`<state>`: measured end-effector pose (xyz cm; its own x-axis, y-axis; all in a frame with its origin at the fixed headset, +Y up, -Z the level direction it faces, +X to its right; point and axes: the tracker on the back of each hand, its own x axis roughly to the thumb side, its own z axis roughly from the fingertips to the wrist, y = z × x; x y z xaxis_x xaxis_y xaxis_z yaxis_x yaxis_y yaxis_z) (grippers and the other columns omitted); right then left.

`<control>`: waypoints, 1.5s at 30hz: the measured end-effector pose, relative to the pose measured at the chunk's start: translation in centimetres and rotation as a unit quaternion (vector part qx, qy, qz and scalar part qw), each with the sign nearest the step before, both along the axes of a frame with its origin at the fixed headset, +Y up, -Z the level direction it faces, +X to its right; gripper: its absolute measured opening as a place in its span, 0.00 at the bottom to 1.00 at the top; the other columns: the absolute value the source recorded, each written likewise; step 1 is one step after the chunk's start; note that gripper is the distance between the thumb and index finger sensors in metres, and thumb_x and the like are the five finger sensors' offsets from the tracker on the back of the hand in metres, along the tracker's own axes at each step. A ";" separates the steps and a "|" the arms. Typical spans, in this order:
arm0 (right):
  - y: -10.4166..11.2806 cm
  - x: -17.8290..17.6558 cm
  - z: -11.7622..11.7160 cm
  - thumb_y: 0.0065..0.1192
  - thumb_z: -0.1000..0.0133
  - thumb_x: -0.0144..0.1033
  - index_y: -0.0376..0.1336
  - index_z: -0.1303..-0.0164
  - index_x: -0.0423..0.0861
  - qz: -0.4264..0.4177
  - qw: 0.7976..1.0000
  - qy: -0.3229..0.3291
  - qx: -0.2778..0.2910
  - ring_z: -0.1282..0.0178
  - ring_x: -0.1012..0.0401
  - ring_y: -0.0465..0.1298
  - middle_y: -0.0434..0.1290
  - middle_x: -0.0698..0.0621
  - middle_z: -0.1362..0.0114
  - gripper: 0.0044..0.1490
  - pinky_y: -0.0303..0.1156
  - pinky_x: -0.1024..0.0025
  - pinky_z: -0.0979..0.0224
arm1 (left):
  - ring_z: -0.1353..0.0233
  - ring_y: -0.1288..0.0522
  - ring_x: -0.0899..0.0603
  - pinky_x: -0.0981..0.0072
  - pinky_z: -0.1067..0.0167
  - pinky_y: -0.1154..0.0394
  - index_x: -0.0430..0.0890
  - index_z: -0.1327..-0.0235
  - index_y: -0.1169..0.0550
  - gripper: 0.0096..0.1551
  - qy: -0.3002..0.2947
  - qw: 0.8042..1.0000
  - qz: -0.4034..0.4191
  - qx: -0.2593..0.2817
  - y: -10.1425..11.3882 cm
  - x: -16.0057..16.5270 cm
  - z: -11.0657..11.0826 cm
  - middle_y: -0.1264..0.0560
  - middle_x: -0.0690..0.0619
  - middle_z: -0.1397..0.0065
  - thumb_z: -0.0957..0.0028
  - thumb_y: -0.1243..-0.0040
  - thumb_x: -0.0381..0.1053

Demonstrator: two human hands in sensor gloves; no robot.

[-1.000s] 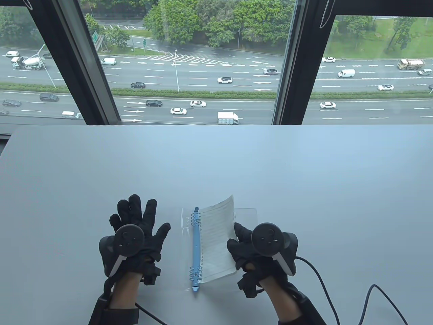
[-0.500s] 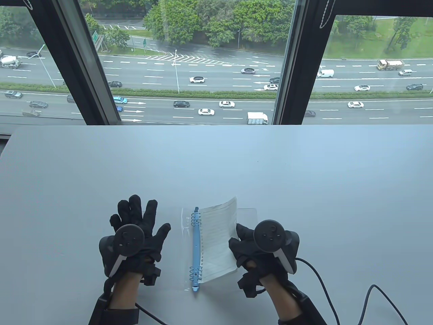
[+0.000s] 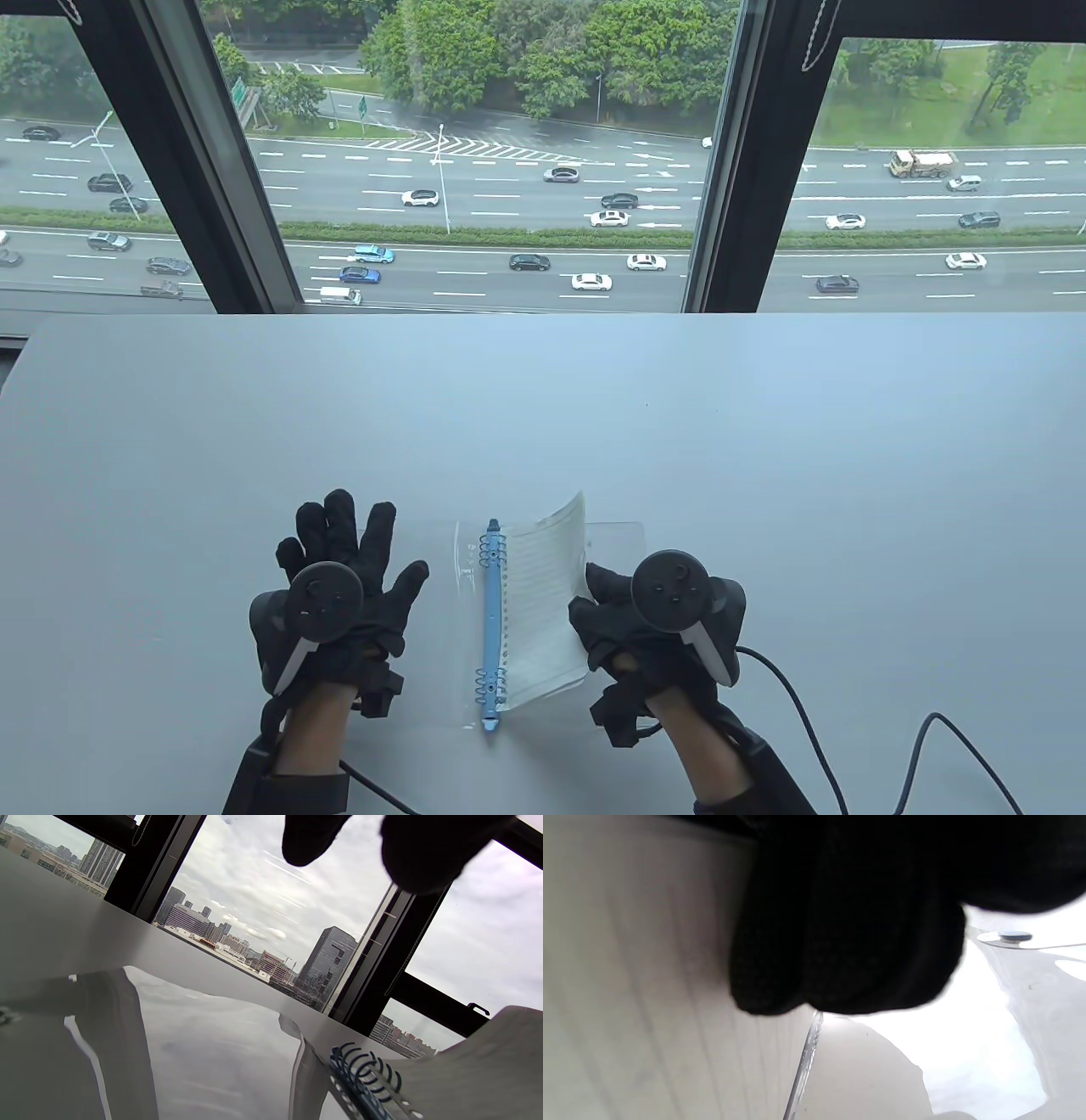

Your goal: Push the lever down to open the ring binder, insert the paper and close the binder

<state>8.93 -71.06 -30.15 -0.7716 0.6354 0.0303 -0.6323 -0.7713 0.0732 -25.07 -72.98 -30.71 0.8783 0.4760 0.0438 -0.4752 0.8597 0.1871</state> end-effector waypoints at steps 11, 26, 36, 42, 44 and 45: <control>2.1 2.0 1.1 0.78 0.52 0.58 0.70 0.33 0.42 0.110 0.979 -0.077 0.153 0.66 0.54 0.87 0.86 0.48 0.50 0.44 0.80 0.57 0.58 | 0.20 0.71 0.39 0.37 0.34 0.71 0.56 0.19 0.38 0.49 0.005 1.000 -0.003 -0.019 0.0 -0.1 0.0 0.58 0.50 0.13 0.55 0.41 0.71; -3.3 -7.4 1.9 0.71 0.50 0.59 0.59 0.20 0.51 0.261 0.942 0.203 0.055 0.23 0.40 0.66 0.61 0.47 0.15 0.49 0.68 0.43 0.33 | 0.20 0.69 0.36 0.37 0.32 0.68 0.48 0.20 0.35 0.52 0.082 0.982 -0.006 -0.172 -1.2 -1.8 -0.2 0.56 0.47 0.13 0.55 0.42 0.73; -4.9 -8.6 1.8 0.66 0.51 0.62 0.54 0.17 0.54 0.295 0.926 0.235 -0.010 0.19 0.38 0.58 0.51 0.42 0.12 0.53 0.63 0.39 0.29 | 0.20 0.66 0.34 0.35 0.31 0.64 0.40 0.21 0.36 0.55 0.107 0.952 0.003 -0.288 -2.2 -2.8 0.0 0.54 0.44 0.14 0.54 0.44 0.74; -4.9 -8.6 1.9 0.66 0.50 0.60 0.53 0.17 0.57 0.300 0.923 0.238 -0.023 0.18 0.38 0.55 0.49 0.43 0.12 0.50 0.62 0.39 0.28 | 0.21 0.69 0.36 0.36 0.30 0.65 0.43 0.21 0.36 0.54 0.059 0.947 0.008 -0.317 -2.9 -1.9 -0.3 0.56 0.46 0.14 0.54 0.45 0.74; -4.8 -8.6 1.9 0.66 0.50 0.59 0.53 0.17 0.58 0.302 0.923 0.239 -0.023 0.18 0.38 0.54 0.49 0.43 0.12 0.50 0.62 0.39 0.28 | 0.21 0.69 0.36 0.36 0.30 0.65 0.44 0.21 0.37 0.54 0.041 0.947 0.025 -0.318 -3.0 -1.7 -0.4 0.56 0.47 0.14 0.54 0.45 0.75; -4.8 -8.6 2.0 0.66 0.50 0.58 0.53 0.17 0.58 0.302 0.922 0.239 -0.023 0.18 0.38 0.54 0.49 0.43 0.12 0.50 0.62 0.39 0.28 | 0.21 0.70 0.36 0.37 0.31 0.65 0.44 0.20 0.37 0.54 0.036 0.946 0.038 -0.321 -3.1 -1.6 -0.4 0.57 0.47 0.14 0.54 0.46 0.75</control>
